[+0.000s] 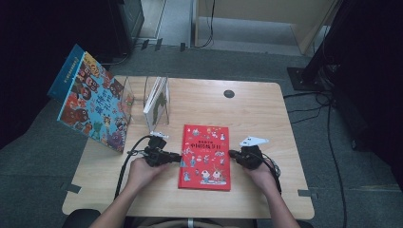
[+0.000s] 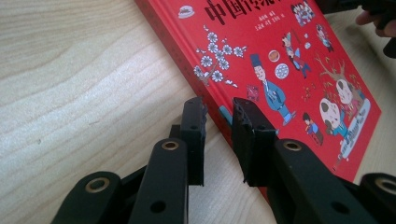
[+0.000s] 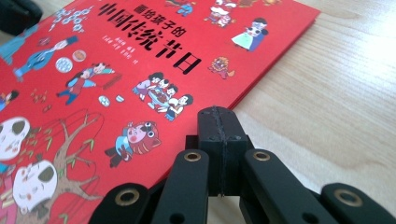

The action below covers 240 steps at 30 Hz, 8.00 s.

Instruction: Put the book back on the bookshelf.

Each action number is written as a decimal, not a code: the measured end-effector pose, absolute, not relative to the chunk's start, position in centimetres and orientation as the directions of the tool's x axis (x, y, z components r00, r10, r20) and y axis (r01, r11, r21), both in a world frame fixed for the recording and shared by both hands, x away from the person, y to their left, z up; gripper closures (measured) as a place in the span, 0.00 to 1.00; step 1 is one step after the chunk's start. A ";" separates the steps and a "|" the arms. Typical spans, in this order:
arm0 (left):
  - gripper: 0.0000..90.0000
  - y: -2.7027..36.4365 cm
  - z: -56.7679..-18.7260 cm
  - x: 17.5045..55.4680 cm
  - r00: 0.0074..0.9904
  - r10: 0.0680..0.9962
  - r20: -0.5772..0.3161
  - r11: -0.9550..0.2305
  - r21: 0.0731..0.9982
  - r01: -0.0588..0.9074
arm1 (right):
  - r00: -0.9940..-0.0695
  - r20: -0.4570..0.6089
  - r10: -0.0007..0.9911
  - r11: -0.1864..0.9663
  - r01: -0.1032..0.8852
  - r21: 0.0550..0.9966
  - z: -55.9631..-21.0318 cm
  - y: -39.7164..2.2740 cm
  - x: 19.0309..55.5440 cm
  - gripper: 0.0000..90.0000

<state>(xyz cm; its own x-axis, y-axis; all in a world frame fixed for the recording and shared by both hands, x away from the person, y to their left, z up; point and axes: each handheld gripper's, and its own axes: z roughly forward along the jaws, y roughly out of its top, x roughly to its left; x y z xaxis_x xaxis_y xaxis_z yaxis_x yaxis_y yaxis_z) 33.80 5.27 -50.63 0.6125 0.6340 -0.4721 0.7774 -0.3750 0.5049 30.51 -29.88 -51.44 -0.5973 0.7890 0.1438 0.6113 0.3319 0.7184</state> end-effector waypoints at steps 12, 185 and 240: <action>0.83 4.0 -50.4 34.1 0.620 0.659 -0.427 -0.365 0.539 0.759 | -0.587 0.088 0.805 0.356 0.597 0.719 -51.3 -29.2 31.3 1.00; 0.38 4.1 -48.0 35.3 0.610 0.585 -0.535 -0.274 0.578 0.769 | -0.581 0.405 0.706 0.466 0.812 0.353 -31.6 -21.4 36.8 0.99; 0.64 7.0 -42.2 36.9 0.701 0.423 -0.574 -0.235 0.678 0.697 | -0.778 0.416 0.471 0.399 0.608 0.686 -37.2 -27.3 34.7 0.90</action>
<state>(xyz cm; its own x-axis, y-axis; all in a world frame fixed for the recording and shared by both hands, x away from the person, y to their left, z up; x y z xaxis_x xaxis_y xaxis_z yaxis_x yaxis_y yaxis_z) 36.86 7.03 -42.19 0.7011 0.4226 -0.5743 0.6968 -0.2350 0.6777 34.74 -27.29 -37.21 -0.7780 0.4712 0.4155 0.6082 0.3995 0.6859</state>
